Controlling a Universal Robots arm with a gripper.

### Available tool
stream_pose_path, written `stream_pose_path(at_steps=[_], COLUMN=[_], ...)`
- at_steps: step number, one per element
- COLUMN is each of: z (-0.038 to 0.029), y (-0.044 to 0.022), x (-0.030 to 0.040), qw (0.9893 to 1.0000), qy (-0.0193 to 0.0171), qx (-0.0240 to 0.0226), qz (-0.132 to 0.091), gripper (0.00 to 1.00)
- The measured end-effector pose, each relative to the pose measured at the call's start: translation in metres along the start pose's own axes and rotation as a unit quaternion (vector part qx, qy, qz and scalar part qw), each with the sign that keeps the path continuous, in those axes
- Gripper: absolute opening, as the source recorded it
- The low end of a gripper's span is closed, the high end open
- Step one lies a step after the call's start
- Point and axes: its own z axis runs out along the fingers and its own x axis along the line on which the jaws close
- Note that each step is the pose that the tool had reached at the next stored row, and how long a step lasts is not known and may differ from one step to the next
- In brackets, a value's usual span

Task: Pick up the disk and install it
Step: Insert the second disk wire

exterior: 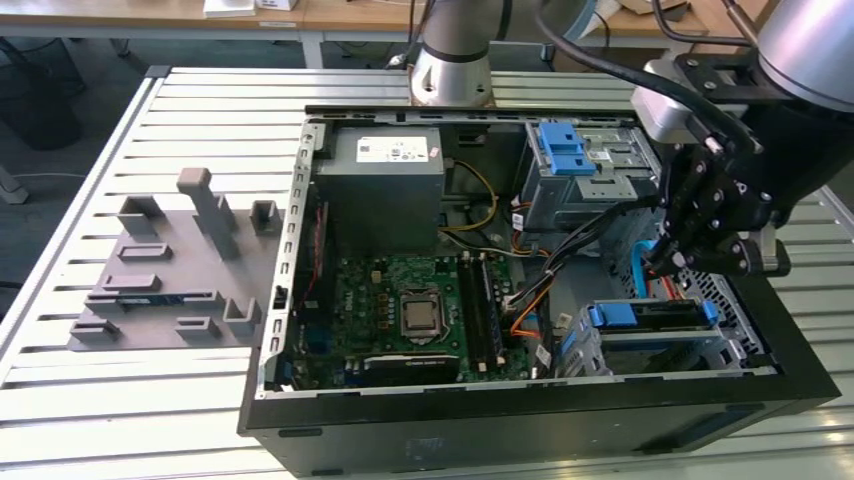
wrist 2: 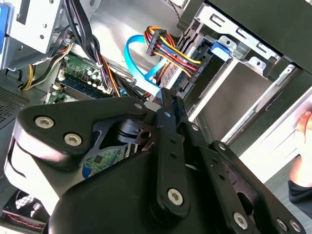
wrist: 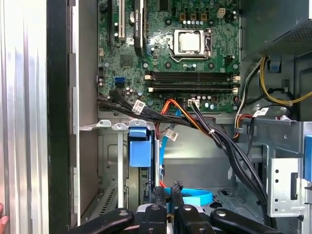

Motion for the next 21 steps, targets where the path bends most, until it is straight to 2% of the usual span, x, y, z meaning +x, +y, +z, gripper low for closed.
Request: stream_pose_path(at_steps=[3,4,8,9,12,17,21], z=[0.0005,0.0006,0.0020,0.0030,0.0066,0.0130,0.0149], y=[-0.0016,-0.0017,-0.0019,-0.0019,-0.0021,-0.0023,-0.0023], x=[-0.0001,-0.0001,-0.0001,0.0000,0.0001,0.0012,0.0013], qw=[1.0000,1.0000,0.9997,0.9997,0.9996,0.9996,0.9996], qy=[0.0011,0.0041,0.0214,0.0236,0.0250,0.0224,0.0224], qx=[-0.0002,-0.0001,0.0006,0.0007,0.0007,0.0004,0.0004], qz=[0.002,0.003,0.007,0.009,0.013,0.018,0.019], gripper=[0.16,0.16,0.16,0.16,0.16,0.16,0.16])
